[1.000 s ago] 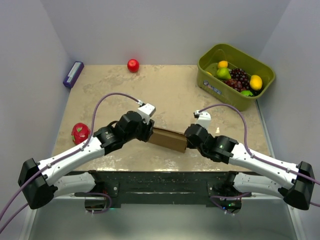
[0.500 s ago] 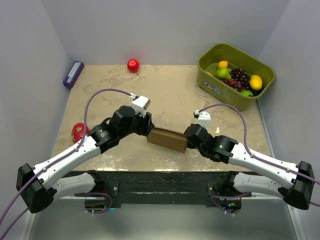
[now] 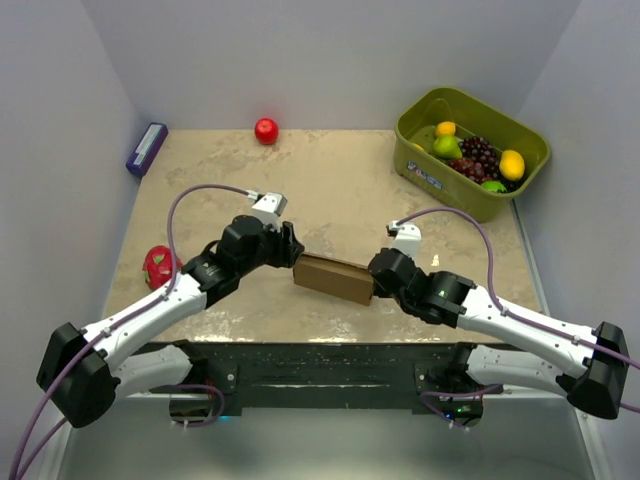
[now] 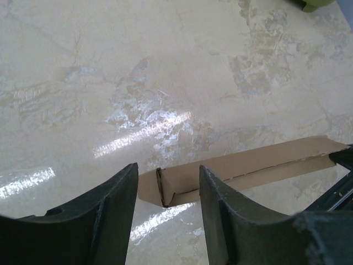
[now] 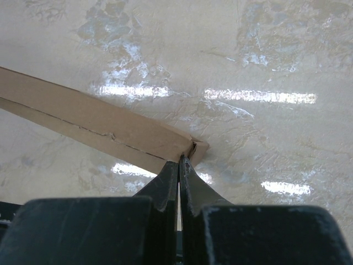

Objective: Fold the paper box

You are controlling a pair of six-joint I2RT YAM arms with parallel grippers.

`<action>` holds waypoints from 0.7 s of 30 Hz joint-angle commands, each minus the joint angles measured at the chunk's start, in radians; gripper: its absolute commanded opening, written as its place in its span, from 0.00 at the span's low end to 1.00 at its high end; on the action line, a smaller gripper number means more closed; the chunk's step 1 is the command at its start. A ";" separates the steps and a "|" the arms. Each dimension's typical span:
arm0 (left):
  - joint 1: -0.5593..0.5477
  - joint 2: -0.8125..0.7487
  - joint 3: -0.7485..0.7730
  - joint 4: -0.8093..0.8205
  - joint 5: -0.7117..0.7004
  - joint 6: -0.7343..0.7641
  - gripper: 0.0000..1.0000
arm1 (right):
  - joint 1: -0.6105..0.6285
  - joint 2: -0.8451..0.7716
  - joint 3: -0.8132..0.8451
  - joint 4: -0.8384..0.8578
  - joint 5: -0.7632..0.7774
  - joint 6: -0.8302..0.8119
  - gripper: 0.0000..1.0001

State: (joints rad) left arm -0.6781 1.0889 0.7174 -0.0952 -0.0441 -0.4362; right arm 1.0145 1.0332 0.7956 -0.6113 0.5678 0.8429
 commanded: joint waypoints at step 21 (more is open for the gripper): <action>0.005 0.006 -0.188 0.180 0.035 -0.079 0.43 | 0.015 -0.021 -0.041 -0.124 -0.140 -0.001 0.40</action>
State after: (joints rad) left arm -0.6754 1.0832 0.5613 0.1143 -0.0139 -0.5148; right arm 1.0210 1.0164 0.7963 -0.6006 0.5274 0.8444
